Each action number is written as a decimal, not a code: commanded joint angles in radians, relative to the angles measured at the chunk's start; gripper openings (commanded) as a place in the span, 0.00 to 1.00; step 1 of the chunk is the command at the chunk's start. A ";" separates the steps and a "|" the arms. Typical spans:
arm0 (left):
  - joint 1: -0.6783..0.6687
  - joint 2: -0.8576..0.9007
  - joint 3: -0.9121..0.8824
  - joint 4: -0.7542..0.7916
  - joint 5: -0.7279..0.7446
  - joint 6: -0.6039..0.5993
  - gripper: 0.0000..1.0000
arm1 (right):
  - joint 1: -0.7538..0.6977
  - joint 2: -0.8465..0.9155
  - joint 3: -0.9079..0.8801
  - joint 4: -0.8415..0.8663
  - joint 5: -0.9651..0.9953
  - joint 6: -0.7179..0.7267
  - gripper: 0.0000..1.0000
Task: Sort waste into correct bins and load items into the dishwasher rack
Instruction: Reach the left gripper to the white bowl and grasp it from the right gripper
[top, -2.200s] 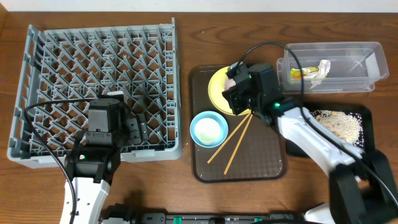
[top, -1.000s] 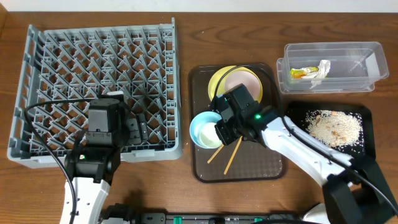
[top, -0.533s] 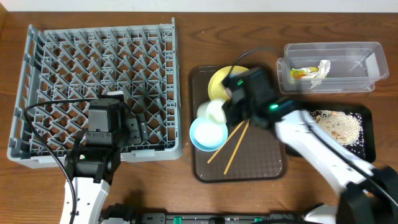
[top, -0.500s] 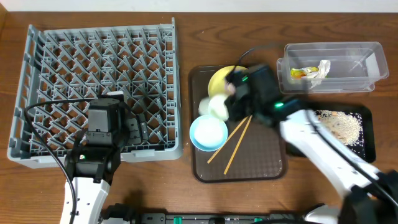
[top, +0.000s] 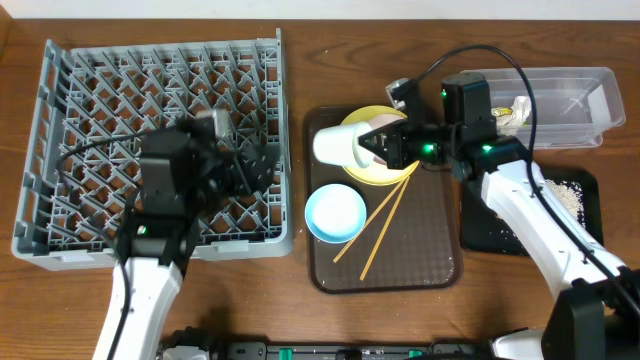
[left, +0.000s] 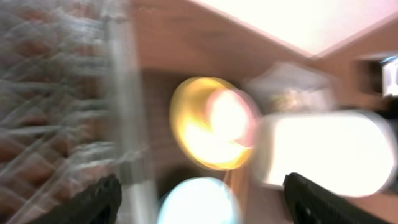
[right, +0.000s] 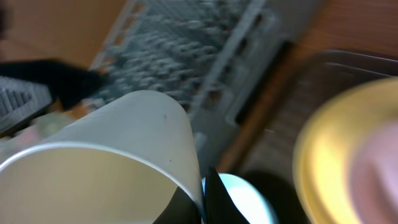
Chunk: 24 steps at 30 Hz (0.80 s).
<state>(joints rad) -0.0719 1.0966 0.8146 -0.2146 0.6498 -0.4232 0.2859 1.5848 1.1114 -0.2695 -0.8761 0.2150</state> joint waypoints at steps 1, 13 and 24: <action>-0.002 0.075 0.011 0.109 0.389 -0.204 0.85 | 0.011 0.020 0.006 0.048 -0.228 0.026 0.01; -0.056 0.256 0.011 0.544 0.709 -0.525 0.83 | 0.012 0.021 0.006 0.257 -0.398 0.070 0.01; -0.118 0.256 0.011 0.663 0.708 -0.618 0.74 | 0.023 0.021 0.006 0.267 -0.400 0.069 0.01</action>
<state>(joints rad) -0.1516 1.3449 0.8143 0.4175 1.3331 -0.9936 0.2832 1.6039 1.1114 -0.0071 -1.2503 0.2714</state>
